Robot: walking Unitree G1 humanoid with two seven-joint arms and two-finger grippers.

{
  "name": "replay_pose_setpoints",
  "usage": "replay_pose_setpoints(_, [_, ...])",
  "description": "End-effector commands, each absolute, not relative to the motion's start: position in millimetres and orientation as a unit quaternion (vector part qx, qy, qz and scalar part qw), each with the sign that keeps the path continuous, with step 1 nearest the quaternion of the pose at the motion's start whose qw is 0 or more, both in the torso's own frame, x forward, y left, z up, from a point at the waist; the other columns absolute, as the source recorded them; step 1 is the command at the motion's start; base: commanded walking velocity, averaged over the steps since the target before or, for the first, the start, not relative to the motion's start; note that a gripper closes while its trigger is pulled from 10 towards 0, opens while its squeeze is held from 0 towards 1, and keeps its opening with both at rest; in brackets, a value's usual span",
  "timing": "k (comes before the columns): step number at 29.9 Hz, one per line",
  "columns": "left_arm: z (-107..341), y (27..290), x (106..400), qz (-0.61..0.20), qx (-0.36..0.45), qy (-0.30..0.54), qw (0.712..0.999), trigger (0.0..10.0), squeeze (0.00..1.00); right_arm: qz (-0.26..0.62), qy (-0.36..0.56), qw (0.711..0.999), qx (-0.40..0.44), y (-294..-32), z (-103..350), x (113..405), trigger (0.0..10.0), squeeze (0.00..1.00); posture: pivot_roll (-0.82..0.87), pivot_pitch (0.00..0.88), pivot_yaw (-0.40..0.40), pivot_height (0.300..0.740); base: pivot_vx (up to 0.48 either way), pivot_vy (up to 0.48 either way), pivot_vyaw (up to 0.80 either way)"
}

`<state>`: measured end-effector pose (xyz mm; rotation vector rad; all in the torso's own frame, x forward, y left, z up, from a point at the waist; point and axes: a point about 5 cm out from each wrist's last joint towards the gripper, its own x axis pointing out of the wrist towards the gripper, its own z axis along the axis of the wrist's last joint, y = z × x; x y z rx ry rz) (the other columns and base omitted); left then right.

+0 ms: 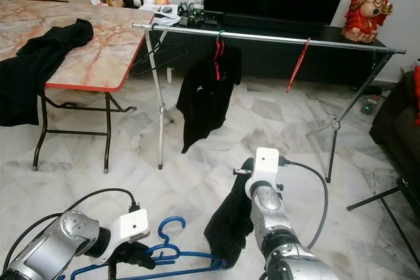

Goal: Hang hanger

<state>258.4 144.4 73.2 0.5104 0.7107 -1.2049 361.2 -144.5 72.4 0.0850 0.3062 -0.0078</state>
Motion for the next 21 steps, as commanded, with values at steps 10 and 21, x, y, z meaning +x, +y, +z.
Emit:
replay_pose_setpoints(10, [83,133,283,-0.493,0.247,0.278,0.787,10.0,0.00,0.024,0.187,0.982,0.022,-137,67,360,10.0,0.00,0.16,0.000,-0.123,0.740,0.000,0.000,0.00])
replay_pose_setpoints(21, [90,134,295,-0.441,0.228,0.232,0.836,10.0,0.00,0.017,0.197,0.980,0.024,-140,63,357,10.0,0.00,0.16,0.000,-0.128,0.740,0.000,0.000,0.00])
